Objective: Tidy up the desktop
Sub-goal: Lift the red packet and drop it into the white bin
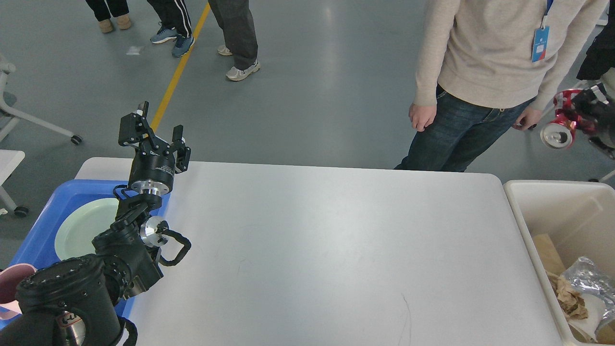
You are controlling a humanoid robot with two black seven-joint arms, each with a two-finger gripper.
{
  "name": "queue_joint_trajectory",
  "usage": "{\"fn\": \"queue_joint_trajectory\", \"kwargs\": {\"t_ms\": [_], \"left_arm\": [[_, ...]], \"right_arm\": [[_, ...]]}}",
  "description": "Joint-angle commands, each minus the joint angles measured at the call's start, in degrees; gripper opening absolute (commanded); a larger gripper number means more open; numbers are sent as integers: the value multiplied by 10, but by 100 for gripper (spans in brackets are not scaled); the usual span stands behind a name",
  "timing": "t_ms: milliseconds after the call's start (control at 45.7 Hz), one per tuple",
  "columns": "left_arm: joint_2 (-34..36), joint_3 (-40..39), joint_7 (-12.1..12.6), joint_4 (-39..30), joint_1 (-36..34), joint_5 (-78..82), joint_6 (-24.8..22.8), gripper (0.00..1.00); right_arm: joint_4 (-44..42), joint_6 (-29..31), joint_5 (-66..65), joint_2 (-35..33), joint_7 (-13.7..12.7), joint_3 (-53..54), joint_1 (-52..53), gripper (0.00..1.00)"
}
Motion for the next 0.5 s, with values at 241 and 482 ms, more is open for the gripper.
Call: {"fn": "queue_joint_trajectory", "kwargs": {"t_ms": [241,482], "left_arm": [[0,0,0,0,0,0,0,97],[0,0,0,0,0,0,-1,97]], "right_arm": [[-189,-23,0,13,3,35,-251,17],[-207,-22,-1,43,3,40,-339,57]]}}
